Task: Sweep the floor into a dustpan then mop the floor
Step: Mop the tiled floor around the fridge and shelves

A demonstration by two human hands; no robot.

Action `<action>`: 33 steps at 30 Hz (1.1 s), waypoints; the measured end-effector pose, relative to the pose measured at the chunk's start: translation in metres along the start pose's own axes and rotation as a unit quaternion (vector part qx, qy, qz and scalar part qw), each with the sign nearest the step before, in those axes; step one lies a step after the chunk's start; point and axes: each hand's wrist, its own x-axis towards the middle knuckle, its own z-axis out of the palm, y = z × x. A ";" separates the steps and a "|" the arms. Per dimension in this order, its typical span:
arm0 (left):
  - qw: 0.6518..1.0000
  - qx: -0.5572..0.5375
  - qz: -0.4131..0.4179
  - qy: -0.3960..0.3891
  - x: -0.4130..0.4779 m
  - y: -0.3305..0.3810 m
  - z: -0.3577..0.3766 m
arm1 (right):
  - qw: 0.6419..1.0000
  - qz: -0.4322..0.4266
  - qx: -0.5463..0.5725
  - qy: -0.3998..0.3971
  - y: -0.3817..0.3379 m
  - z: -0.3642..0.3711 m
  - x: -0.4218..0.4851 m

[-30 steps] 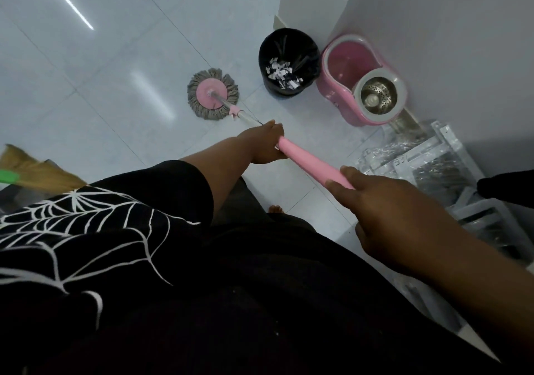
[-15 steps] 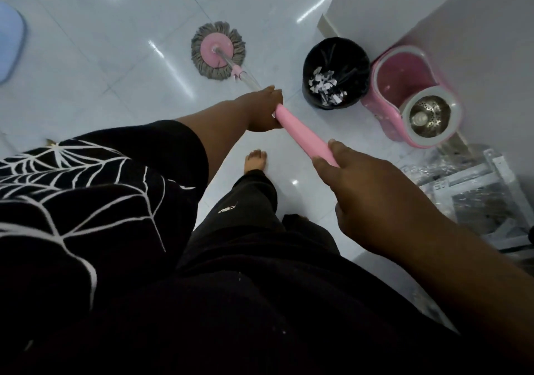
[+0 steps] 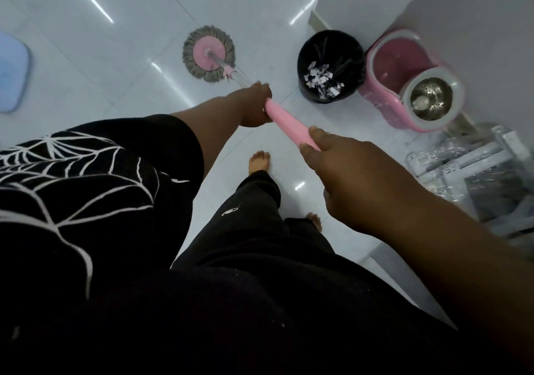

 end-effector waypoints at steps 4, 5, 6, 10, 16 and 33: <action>1.000 -0.001 0.023 -0.009 -0.031 0.044 0.030 | 1.000 0.018 -0.012 -0.018 0.002 0.012 -0.056; 1.000 -0.003 0.029 -0.012 -0.039 0.057 0.039 | 0.999 0.021 -0.016 -0.025 0.003 0.016 -0.072; 0.999 -0.004 0.035 -0.013 -0.046 0.070 0.048 | 0.999 0.026 -0.016 -0.029 0.005 0.020 -0.089; 0.998 -0.010 0.062 -0.011 -0.072 0.118 0.090 | 0.998 0.045 -0.001 -0.033 0.011 0.044 -0.153; 0.994 -0.011 0.107 -0.026 -0.090 0.172 0.145 | 0.995 0.083 0.031 -0.039 0.020 0.074 -0.229; 0.994 -0.010 0.103 -0.023 -0.055 0.121 0.097 | 0.996 0.066 0.031 -0.055 0.011 0.041 -0.154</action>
